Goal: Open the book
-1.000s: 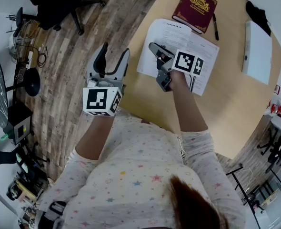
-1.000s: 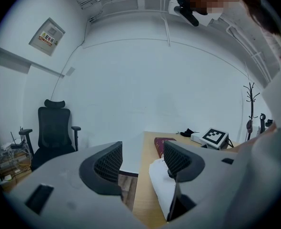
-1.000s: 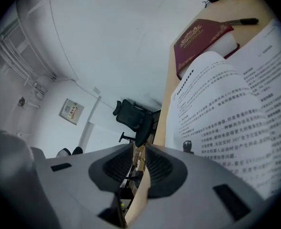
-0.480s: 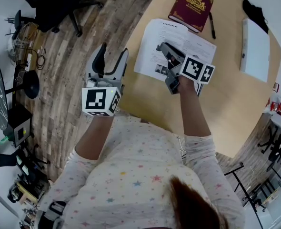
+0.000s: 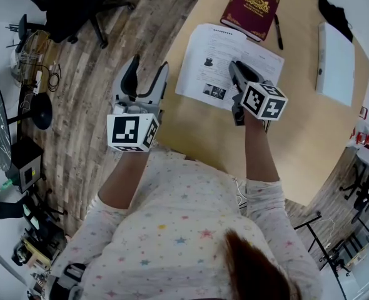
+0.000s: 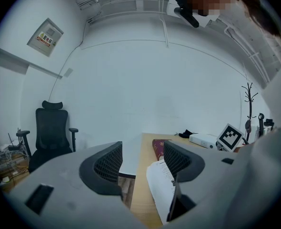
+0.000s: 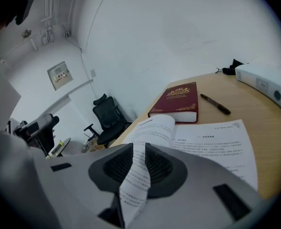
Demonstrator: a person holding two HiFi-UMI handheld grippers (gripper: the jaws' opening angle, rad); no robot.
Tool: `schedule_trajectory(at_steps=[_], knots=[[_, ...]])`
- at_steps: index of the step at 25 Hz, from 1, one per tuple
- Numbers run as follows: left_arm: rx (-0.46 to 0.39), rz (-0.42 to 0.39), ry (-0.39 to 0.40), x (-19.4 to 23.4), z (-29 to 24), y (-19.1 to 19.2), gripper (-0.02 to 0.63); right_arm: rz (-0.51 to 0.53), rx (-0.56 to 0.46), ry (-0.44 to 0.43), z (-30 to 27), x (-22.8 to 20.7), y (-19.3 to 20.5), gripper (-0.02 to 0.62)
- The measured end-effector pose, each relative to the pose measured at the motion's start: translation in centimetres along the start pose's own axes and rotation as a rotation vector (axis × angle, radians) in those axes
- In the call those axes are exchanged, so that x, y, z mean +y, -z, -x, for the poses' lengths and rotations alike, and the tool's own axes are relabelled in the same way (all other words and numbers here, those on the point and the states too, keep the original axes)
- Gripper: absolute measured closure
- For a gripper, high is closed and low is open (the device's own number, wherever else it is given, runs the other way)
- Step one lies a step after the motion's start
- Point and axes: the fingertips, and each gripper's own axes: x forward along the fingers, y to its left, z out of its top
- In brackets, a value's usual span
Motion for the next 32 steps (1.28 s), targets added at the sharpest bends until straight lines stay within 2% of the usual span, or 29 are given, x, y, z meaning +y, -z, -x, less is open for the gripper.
schedule_trajectory(at_steps=[6,18,32], knots=[[0.003,-0.005,0.001,0.0,0.0,0.0,0.336,0.031,0.025,0.036,0.3,-0.8,1.4,0.506],[0.010,-0.006,-0.002,0.5,0.1,0.2,0.336,0.069,0.056,0.050,-0.4,-0.6,2.4,0.502],[0.014,-0.002,-0.002,1.0,0.0,0.4,0.336,0.195,0.128,0.073,-2.0,0.7,2.8,0.500]])
